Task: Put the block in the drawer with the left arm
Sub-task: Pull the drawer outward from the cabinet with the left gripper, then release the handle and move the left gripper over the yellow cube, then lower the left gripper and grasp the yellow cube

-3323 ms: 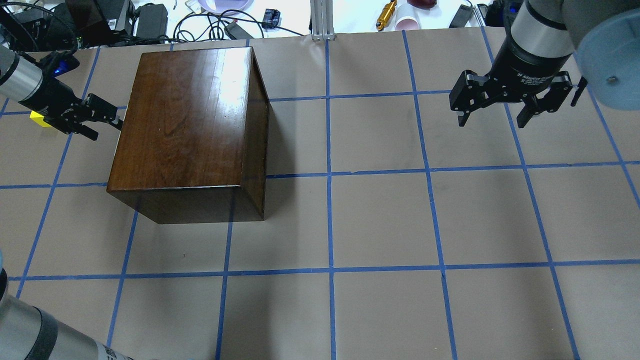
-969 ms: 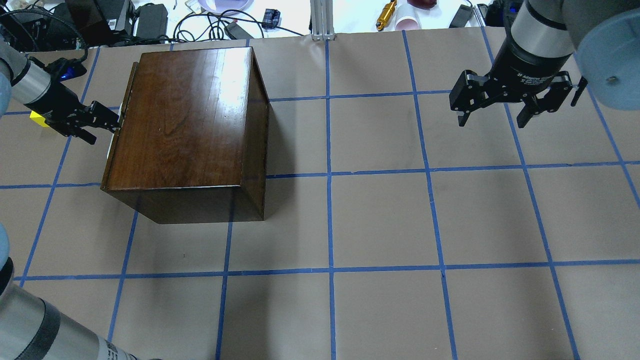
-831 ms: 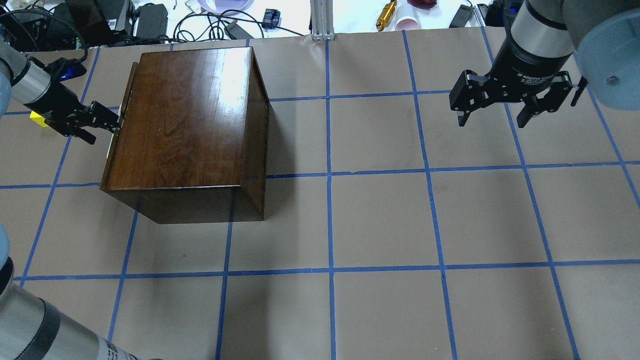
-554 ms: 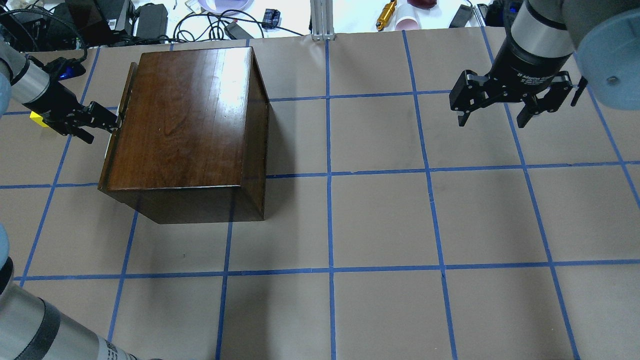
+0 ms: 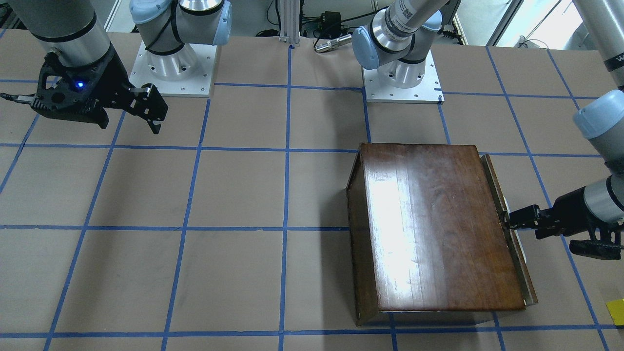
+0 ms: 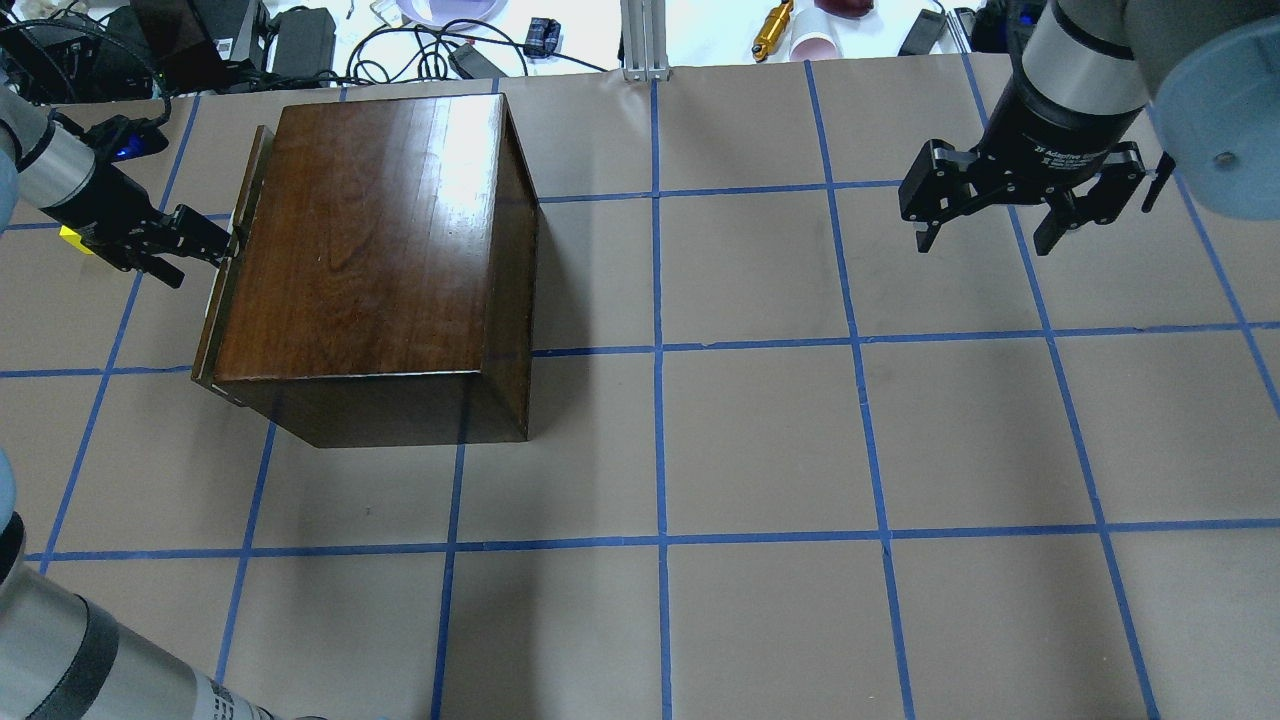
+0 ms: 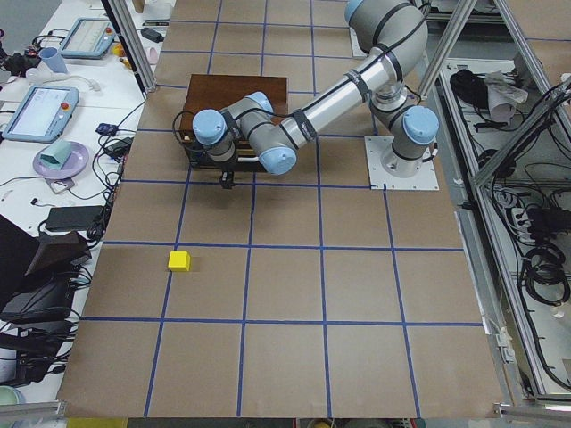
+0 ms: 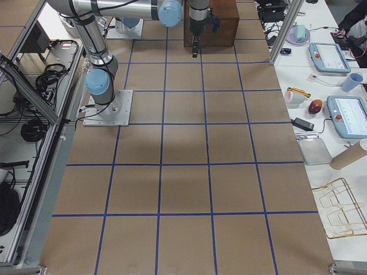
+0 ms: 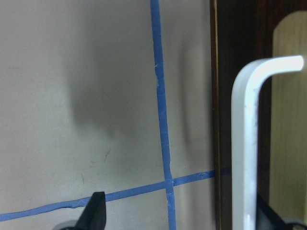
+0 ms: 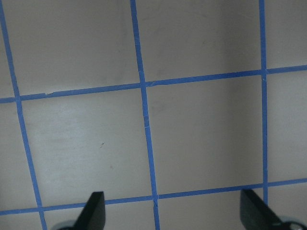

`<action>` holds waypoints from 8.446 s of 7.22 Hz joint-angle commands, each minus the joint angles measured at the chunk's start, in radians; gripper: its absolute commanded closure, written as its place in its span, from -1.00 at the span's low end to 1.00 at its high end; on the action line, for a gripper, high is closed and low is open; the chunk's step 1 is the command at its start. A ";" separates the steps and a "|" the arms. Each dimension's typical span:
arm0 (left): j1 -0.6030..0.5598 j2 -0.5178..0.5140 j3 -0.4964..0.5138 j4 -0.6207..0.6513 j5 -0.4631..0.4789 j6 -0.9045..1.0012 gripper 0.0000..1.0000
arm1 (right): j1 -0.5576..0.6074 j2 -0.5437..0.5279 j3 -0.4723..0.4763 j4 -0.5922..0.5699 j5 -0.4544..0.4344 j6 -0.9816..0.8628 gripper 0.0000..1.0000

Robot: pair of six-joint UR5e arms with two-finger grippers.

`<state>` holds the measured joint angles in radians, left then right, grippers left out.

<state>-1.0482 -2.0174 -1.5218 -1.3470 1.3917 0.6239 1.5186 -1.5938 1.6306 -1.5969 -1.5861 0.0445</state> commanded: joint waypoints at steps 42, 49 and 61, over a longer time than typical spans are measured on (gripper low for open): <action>0.108 -0.113 0.224 -0.104 0.049 0.247 -1.00 | 0.000 0.000 0.000 0.000 0.000 0.000 -1.00; 0.148 -0.164 0.357 0.091 0.142 0.227 -1.00 | 0.000 0.000 0.000 0.000 0.000 0.000 -1.00; 0.180 -0.481 0.531 0.279 0.041 0.083 -1.00 | -0.001 0.000 0.000 0.000 0.000 0.000 -1.00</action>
<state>-0.8687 -2.4860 -1.0058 -1.0693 1.4467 0.7150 1.5184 -1.5938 1.6306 -1.5969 -1.5861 0.0445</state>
